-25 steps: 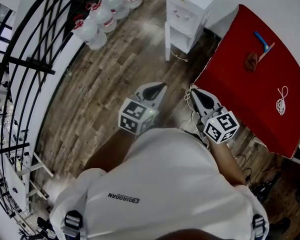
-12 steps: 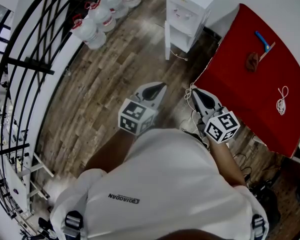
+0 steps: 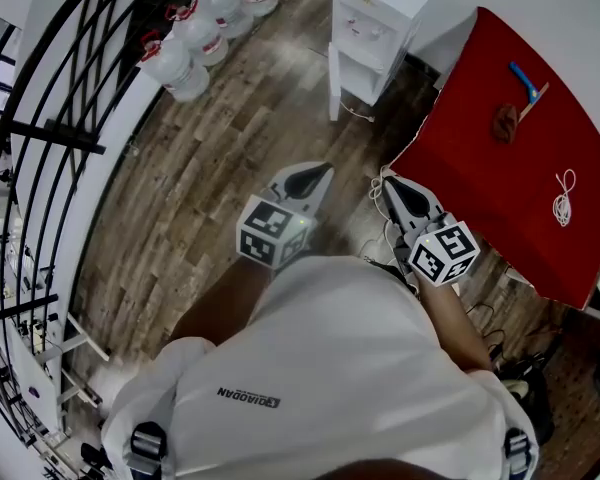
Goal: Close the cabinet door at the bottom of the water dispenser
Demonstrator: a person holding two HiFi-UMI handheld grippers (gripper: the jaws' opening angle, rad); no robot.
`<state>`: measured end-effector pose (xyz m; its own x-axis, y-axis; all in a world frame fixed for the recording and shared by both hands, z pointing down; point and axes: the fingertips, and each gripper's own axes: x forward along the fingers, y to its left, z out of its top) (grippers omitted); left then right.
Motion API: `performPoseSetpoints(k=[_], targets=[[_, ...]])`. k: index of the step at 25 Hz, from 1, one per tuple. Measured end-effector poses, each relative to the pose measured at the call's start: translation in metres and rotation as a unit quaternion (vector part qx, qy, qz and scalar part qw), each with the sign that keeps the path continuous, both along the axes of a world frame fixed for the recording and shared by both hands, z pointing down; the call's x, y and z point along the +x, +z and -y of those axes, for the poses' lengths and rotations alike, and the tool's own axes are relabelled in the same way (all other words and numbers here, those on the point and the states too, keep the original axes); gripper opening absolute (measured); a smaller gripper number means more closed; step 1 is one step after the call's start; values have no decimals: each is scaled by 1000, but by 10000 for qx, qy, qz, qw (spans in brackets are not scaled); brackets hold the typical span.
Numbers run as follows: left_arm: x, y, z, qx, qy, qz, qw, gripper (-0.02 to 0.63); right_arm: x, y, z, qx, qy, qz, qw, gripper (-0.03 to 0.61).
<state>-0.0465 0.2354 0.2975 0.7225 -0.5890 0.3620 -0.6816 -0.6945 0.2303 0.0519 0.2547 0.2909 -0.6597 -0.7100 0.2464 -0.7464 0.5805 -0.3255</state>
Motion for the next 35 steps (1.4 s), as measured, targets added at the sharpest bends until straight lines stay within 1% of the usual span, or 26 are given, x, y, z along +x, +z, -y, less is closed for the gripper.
performPoseSetpoints(k=[5, 9, 16, 21, 25, 30, 35], targets=[[-14, 3, 0, -34, 63, -14, 10000, -8, -18, 1, 0, 80, -7, -244, 9997, 21], [-34, 2, 3, 9, 31, -28, 10000, -8, -38, 6, 5, 25, -10, -261, 9997, 21], [-90, 17, 1, -18, -34, 125, 9999, -8, -100, 13, 8, 56, -236, -331, 9992, 21], [-128, 25, 1, -83, -164, 129, 9997, -8, -130, 11, 14, 105, -284, -378, 9988, 21], [-141, 25, 4, -115, -225, 56, 9997, -8, -141, 11, 18, 43, -292, -396, 9988, 21], [-148, 26, 15, -133, -283, -26, 9995, -6, -146, 12, 32, -17, -261, -394, 9989, 21], [-152, 28, 28, -139, -389, 13, 9991, -8, -148, 16, 51, -34, -310, -346, 9989, 21]])
